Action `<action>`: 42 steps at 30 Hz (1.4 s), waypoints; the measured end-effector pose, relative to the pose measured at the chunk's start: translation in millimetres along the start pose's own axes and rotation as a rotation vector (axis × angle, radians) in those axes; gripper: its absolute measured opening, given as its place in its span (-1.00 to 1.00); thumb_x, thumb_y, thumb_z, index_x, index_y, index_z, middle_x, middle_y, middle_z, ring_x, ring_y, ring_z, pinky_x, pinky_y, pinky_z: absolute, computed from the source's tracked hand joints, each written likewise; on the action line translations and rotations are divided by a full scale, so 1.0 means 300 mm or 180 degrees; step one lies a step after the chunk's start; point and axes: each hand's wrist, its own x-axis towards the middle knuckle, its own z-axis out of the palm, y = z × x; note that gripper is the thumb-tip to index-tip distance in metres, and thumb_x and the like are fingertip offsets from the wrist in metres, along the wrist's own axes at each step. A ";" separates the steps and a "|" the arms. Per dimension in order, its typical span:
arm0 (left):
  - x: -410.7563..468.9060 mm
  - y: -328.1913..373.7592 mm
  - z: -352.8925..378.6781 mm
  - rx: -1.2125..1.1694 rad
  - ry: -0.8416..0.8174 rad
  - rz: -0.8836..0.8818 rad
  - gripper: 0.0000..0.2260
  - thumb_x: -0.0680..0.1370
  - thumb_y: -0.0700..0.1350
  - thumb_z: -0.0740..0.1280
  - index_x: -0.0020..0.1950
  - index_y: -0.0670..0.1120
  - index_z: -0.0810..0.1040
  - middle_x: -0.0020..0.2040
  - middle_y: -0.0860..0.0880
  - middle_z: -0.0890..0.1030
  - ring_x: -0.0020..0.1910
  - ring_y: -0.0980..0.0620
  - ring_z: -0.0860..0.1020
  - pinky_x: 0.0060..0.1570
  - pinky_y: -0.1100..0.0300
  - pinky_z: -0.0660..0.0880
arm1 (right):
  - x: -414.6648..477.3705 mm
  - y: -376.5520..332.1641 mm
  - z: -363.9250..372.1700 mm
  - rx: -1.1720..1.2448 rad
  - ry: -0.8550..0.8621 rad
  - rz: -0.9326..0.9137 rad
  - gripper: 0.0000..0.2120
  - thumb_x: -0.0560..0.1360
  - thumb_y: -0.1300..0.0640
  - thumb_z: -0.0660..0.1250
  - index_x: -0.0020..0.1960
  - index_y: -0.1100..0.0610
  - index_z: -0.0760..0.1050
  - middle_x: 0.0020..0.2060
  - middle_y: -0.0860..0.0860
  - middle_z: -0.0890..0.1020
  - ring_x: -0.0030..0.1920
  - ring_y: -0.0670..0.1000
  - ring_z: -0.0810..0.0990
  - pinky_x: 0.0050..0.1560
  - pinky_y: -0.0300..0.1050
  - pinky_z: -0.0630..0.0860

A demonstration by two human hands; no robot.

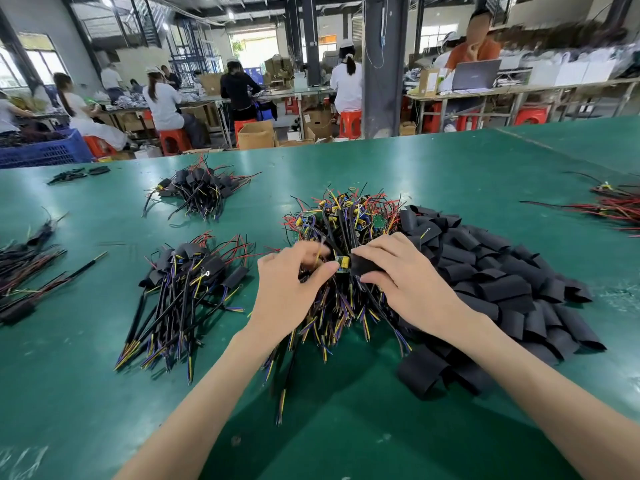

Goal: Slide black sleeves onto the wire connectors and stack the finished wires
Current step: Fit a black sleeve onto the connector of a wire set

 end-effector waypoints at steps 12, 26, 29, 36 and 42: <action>-0.002 0.023 -0.001 -0.0147 -0.0261 0.0042 -0.84 0.47 -0.16 0.43 -0.27 0.03 0.55 -0.39 0.07 0.53 -0.25 0.06 0.45 -0.03 0.09 0.34 | -0.009 -0.013 0.011 -0.0085 -0.0085 -0.0148 -0.71 0.42 0.30 0.43 0.13 0.30 0.54 -0.05 0.13 0.58 -0.06 0.20 0.49 0.02 0.04 0.44; 0.024 -0.013 -0.026 0.0549 0.0288 0.0645 -0.91 0.47 -0.09 0.36 -0.18 -0.09 0.60 -0.37 0.15 0.43 -0.29 0.04 0.44 -0.06 0.01 0.30 | 0.003 0.040 -0.012 0.0145 0.0711 0.0496 -0.68 0.54 0.09 0.26 0.20 0.26 0.52 0.09 0.15 0.54 0.13 0.13 0.47 0.23 -0.10 0.34; 0.061 -0.056 -0.096 0.0791 0.1026 0.0429 -0.84 0.52 -0.06 0.27 -0.08 -0.12 0.58 -0.29 -0.03 0.60 -0.26 -0.09 0.54 -0.08 0.08 0.26 | 0.004 0.162 -0.060 -0.0575 0.1105 0.1355 -0.83 0.54 0.27 0.20 0.07 0.28 0.51 -0.03 0.21 0.54 0.02 0.23 0.47 0.06 0.06 0.37; 0.094 -0.271 -0.263 0.1234 0.1685 -0.1077 -0.77 0.64 -0.18 0.09 0.27 -0.22 0.30 -0.13 -0.32 0.62 -0.08 -0.36 0.51 -0.13 -0.06 0.34 | -0.071 0.309 -0.032 -0.1609 -0.1112 0.2723 -0.71 0.55 0.15 0.23 0.22 0.25 0.40 0.18 0.22 0.42 0.22 0.24 0.38 0.16 0.12 0.36; 0.061 -0.359 -0.283 0.1908 0.1051 -0.2326 -0.75 0.53 -0.29 0.19 0.19 -0.32 0.33 0.06 -0.44 0.49 0.10 -0.39 0.43 -0.13 -0.07 0.33 | -0.077 0.329 -0.023 -0.1693 -0.1220 0.2584 -0.69 0.58 0.06 0.22 0.21 0.25 0.42 0.17 0.22 0.39 0.23 0.25 0.35 0.20 0.11 0.32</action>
